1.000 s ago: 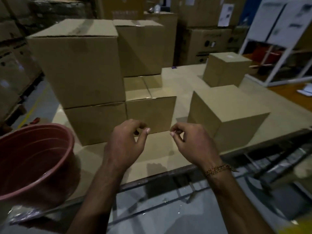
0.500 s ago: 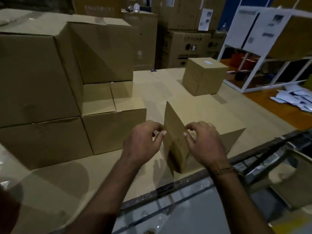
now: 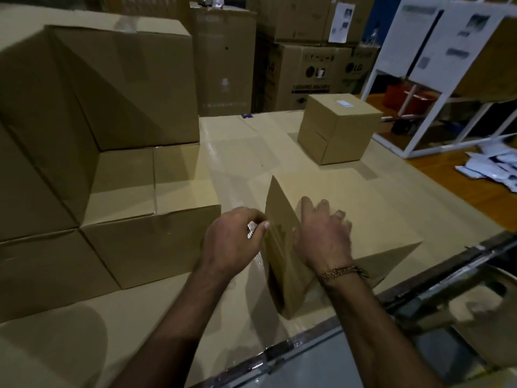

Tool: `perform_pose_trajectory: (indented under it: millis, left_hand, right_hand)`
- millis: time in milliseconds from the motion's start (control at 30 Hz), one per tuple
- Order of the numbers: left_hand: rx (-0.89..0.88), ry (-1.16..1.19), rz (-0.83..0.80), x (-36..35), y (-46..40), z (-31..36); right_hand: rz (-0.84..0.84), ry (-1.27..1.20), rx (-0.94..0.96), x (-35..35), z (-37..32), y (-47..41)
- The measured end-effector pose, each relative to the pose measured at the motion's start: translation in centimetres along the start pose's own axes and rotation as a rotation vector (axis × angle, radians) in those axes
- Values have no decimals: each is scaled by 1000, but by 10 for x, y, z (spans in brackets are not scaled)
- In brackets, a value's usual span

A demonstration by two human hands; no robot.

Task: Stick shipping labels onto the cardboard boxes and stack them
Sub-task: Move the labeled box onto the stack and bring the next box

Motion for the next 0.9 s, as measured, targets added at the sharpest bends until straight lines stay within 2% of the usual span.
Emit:
perform_pose_trajectory:
  millis: [167,333,533,633,767,900]
  left_hand:
    - [55,-21,-15,-23,-15,15]
    - [163,-31,-82,-57,-20,32]
    - [485,-114,-353,-116,0,47]
    - [682,62,-406,-129,8,61]
    - [830,361,-366,-133,13,88]
    - [778,278,-142,-120,8,96]
  right_hand:
    - [9,-66,-32,11,30,-38]
    - [-28,-230,-51,31,70,-68]
    - [-100,-446,-58,62,136,-97]
    - [-149,-512,-28,66,158,-108]
    - [-193,-603,38,66,169,-115]
    - [-190,-683,118,61,178,-124]
Point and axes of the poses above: each hand's wrist, its own y-axis away from the middle knuckle, its own x-axis out of the back of the hand, z = x × y, the point moved 3 cm from there along -y, towards the middle knuckle, and after that the axes turned 14 degrees about z, right-handed, at the moved point
